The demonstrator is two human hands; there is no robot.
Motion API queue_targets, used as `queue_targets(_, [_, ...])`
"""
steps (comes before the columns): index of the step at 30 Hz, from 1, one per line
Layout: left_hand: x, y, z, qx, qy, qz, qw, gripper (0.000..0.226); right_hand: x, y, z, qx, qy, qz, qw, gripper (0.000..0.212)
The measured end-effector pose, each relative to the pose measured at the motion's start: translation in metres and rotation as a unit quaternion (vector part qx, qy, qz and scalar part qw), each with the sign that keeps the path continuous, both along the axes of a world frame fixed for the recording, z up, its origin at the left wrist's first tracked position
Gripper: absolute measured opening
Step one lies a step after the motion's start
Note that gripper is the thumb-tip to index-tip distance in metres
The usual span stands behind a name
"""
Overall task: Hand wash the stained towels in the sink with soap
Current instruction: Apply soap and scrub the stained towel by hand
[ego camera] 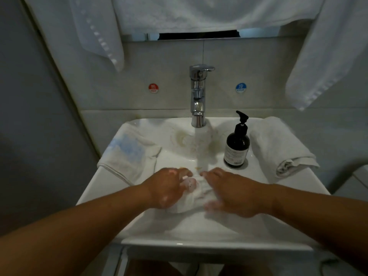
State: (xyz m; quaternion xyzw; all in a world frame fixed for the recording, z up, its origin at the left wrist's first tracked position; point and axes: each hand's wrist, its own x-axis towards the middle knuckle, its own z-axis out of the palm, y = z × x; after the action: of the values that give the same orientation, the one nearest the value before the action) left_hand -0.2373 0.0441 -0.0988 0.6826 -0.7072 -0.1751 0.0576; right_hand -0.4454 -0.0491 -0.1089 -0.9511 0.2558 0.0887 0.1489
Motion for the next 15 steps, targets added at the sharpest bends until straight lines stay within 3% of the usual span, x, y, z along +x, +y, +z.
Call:
queue_targets(1, [-0.003,0.004,0.0,0.036,0.023,-0.017,0.999,0.055,-0.001,0.004,-0.001,-0.001,0.019,0.016,1.0,0.109])
queue_targets(3, [-0.012,0.008,-0.011,0.096,-0.009,-0.031,0.995,0.078,0.001,0.013,-0.003,-0.023,0.048,0.027,0.998,0.119])
queue_targets(6, [-0.014,0.0,-0.025,0.091,-0.082,-0.014,0.992,0.084,0.012,0.008,-0.009,-0.06,0.045,0.015,0.997,0.113])
queue_targets(11, [-0.012,-0.015,-0.029,0.045,-0.026,0.02,0.998,0.068,0.021,-0.004,-0.009,-0.081,0.037,-0.029,0.996,0.072])
queue_targets(13, [-0.011,-0.017,-0.025,0.023,-0.046,0.002,0.999,0.06,0.018,-0.005,-0.005,-0.049,-0.004,-0.034,0.998,0.052])
queue_targets(15, [-0.011,-0.018,-0.021,0.06,-0.064,-0.021,0.996,0.051,0.012,-0.005,-0.002,0.027,-0.04,-0.036,0.998,0.035])
